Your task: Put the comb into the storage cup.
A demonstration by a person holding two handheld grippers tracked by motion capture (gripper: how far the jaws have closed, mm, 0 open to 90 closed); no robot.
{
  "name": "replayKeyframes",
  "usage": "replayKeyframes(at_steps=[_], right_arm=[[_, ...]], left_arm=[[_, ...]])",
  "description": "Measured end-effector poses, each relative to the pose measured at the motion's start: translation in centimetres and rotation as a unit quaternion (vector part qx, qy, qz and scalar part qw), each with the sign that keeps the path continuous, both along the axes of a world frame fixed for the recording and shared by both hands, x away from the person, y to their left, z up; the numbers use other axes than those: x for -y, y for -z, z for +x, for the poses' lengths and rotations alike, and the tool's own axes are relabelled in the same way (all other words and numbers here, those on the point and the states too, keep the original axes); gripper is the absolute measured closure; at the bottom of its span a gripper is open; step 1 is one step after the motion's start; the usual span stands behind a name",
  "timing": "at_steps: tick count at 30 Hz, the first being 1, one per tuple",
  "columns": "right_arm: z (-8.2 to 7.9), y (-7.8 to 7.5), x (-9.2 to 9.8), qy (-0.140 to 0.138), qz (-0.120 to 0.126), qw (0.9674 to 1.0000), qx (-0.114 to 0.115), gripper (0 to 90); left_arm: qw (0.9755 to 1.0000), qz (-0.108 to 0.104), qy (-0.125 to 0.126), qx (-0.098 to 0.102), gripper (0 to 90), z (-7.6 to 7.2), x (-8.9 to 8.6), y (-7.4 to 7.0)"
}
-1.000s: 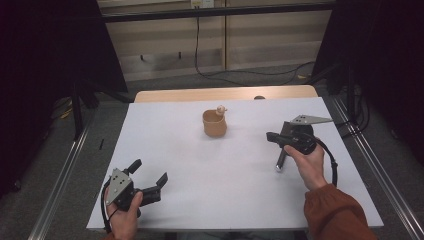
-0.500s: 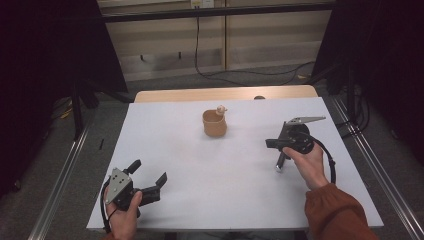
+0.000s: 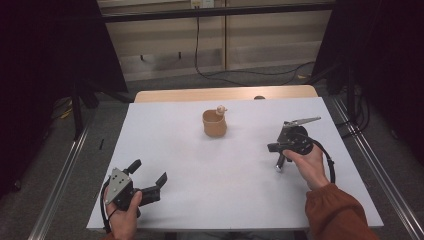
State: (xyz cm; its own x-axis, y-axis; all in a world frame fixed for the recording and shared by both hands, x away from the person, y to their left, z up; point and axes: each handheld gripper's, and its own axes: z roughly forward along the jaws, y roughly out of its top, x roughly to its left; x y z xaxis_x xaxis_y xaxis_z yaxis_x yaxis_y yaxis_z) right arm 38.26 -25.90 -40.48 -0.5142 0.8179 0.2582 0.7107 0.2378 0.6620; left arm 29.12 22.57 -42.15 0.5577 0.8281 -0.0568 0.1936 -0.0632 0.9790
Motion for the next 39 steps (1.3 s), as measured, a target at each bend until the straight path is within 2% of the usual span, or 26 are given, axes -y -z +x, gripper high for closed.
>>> replayKeyframes(at_steps=[2, 4, 10, 26, 32, 39], right_arm=[[0.0, 0.4, 0.0, -0.002, -0.003, 0.9999, -0.013, 90.0], [0.0, 0.6, 0.0, -0.005, -0.003, 0.9998, -0.018, 90.0], [-0.1, 0.7, 0.1, -0.004, -0.009, 0.9998, -0.017, 90.0], [-0.4, 1.6, 0.5, -0.008, -0.021, 0.9990, -0.040, 90.0], [-0.8, 2.2, 0.6, -0.012, -0.032, 0.9982, -0.048, 90.0], [-1.2, 2.3, 0.8, -0.017, -0.034, 0.9981, -0.048, 90.0]], left_arm=[[1.0000, 0.000, -0.001, 0.001, 2.3, 0.0, 0.0, 0.0], [1.0000, -0.003, 0.001, 0.002, 2.3, 0.0, 0.0, 0.0], [1.0000, 0.000, 0.003, 0.002, 2.3, 0.0, 0.0, 0.0], [1.0000, -0.001, 0.000, 0.000, 2.3, 0.0, 0.0, 0.0], [1.0000, 0.002, 0.002, -0.001, 2.3, 0.1, 0.0, 0.0], [1.0000, 0.000, 0.000, -0.001, 2.3, 0.1, 0.0, 0.0]])
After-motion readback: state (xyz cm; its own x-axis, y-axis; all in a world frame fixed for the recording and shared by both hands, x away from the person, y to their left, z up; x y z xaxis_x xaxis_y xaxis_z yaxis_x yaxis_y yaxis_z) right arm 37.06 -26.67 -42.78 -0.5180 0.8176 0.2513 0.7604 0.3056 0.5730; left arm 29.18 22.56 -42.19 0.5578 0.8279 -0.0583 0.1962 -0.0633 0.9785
